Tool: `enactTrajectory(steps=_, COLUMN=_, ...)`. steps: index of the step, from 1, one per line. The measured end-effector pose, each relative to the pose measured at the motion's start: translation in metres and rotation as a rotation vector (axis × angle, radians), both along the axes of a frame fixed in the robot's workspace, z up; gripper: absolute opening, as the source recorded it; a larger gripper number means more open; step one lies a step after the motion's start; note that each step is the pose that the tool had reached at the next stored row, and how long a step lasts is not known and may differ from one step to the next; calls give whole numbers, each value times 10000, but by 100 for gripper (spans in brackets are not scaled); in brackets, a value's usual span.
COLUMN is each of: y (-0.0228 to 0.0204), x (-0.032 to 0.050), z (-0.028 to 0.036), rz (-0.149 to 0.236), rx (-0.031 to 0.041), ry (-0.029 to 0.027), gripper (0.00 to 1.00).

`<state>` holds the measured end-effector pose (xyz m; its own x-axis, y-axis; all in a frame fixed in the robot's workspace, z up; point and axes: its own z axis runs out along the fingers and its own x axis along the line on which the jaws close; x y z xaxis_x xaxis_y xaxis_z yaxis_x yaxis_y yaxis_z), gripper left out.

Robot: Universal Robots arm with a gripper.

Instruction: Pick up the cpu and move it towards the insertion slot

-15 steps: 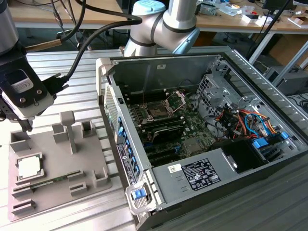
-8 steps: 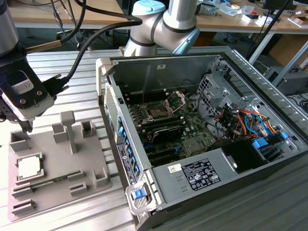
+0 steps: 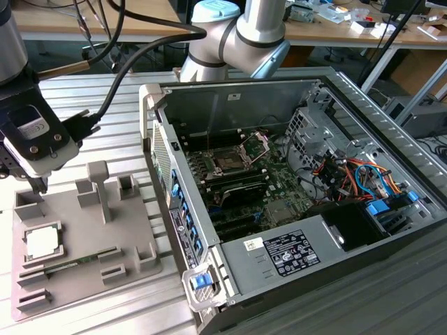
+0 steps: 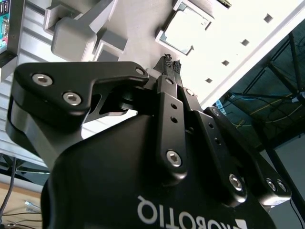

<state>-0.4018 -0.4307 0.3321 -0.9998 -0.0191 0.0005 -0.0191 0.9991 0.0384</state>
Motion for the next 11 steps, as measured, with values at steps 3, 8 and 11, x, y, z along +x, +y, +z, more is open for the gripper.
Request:
enactTrajectory(steps=3, y=-9, x=0, z=-6, rz=0, rx=1, ry=-1, gripper=11)
enactTrajectory(steps=8, y=-18, x=0, z=-10, rz=-1, rx=0, ry=0, gripper=11)
enactTrajectory(steps=11, y=-32, x=0, z=-18, rz=0, rx=0, ry=0, gripper=11)
